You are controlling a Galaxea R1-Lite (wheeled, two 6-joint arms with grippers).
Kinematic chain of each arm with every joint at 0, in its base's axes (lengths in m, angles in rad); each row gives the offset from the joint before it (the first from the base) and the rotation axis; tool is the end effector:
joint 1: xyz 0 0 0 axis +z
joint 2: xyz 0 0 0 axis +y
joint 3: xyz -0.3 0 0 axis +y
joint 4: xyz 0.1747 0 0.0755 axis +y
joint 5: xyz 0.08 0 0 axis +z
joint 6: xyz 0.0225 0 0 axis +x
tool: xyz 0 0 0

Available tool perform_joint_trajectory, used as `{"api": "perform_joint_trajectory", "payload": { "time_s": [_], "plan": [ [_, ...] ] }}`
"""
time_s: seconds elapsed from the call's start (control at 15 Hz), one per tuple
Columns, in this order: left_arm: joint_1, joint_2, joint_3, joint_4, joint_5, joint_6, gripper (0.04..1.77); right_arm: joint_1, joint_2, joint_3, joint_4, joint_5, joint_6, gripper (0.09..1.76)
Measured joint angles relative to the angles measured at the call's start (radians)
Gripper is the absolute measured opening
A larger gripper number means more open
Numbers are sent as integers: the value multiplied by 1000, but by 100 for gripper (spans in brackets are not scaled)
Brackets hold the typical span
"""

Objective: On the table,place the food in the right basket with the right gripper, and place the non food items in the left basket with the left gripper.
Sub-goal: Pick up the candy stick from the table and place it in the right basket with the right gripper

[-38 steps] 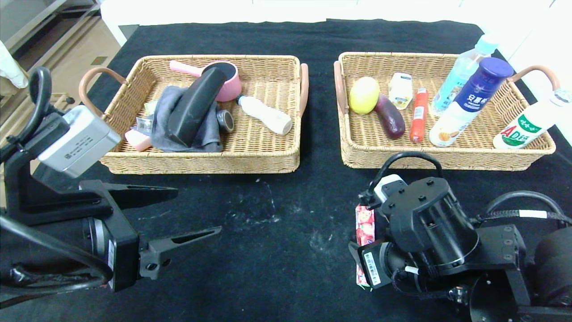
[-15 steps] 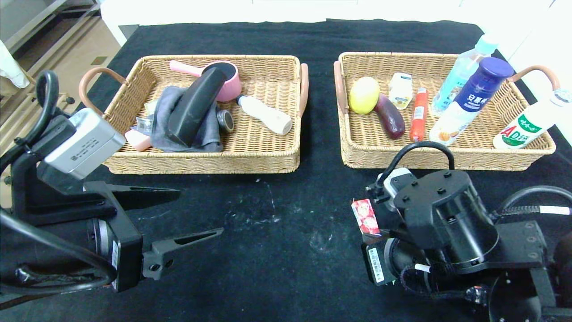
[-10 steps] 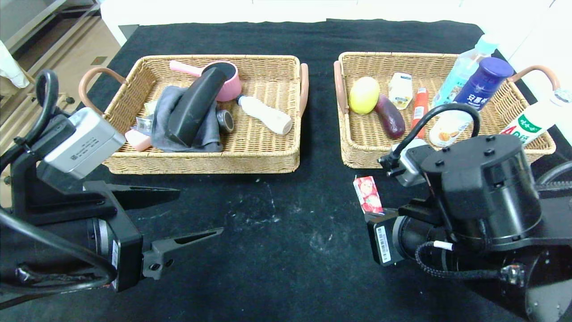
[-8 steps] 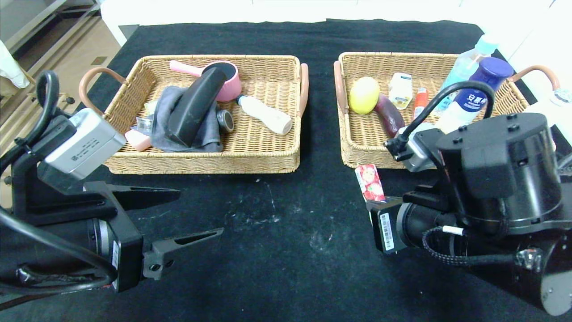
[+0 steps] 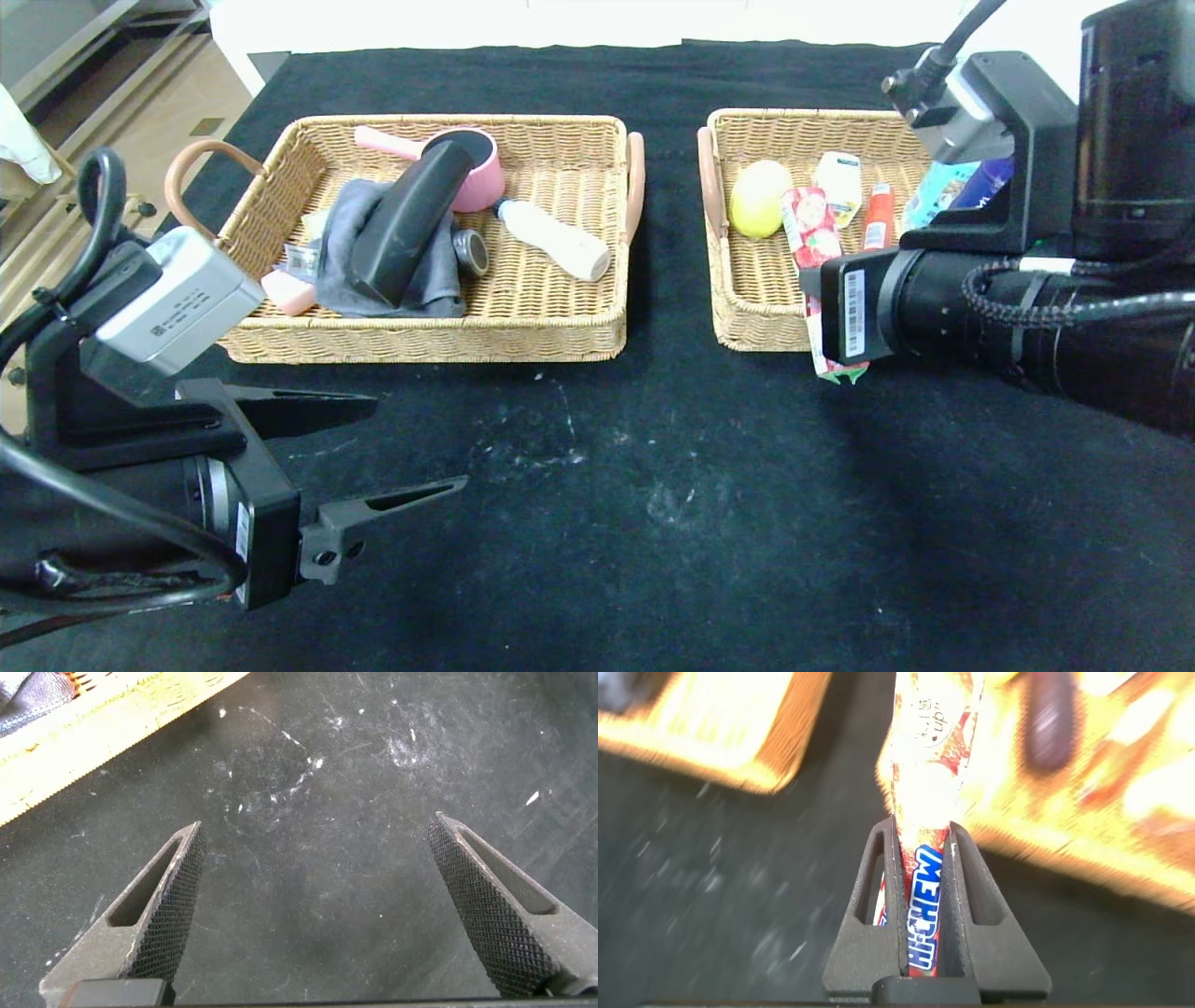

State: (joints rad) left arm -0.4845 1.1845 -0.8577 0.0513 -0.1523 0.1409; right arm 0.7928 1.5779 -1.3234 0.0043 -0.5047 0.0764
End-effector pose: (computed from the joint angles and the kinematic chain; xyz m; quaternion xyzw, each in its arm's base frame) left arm 0.1503 -0.0830 0.2556 0.0967 0.1632 -0.3198 0.9283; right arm 0.2089 0.1965 0.3036 -0.0404 0.1082 0.1383 0.9836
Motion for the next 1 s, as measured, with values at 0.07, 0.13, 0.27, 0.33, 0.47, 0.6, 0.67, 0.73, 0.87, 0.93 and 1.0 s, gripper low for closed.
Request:
{"api": "perform_joint_trajectory", "payload": {
  "time_s": [0.07, 0.13, 0.27, 0.33, 0.47, 0.6, 0.67, 0.73, 0.87, 0.93, 1.0],
  "plan": [
    [0, 0, 0, 0, 0, 0, 172, -20, 7, -26, -1, 2, -16, 32],
    [0, 0, 0, -1, 0, 0, 172, -41, 16, -51, -2, 13, -26, 32],
    [0, 0, 0, -1, 0, 0, 172, -88, 34, -103, -3, 61, -39, 32],
    [0, 0, 0, -1, 0, 0, 172, -113, 44, -131, -3, 90, -44, 32],
    [0, 0, 0, 0, 0, 0, 172, -157, 66, -187, -4, 136, -58, 32],
    [0, 0, 0, 0, -2, 0, 172, -198, 95, -247, -6, 172, -80, 32],
    [0, 0, 0, 0, -2, 0, 172, -217, 114, -278, -6, 190, -93, 32],
    [0, 0, 0, 0, -2, 0, 172, -234, 133, -304, -7, 204, -111, 32],
    [0, 0, 0, 0, -2, 0, 172, -264, 171, -347, -11, 211, -146, 32],
    [0, 0, 0, 0, -2, 0, 172, -280, 194, -368, -21, 210, -162, 32],
    [0, 0, 0, 0, -2, 0, 172, -293, 214, -386, -37, 210, -173, 32]
  ]
}}
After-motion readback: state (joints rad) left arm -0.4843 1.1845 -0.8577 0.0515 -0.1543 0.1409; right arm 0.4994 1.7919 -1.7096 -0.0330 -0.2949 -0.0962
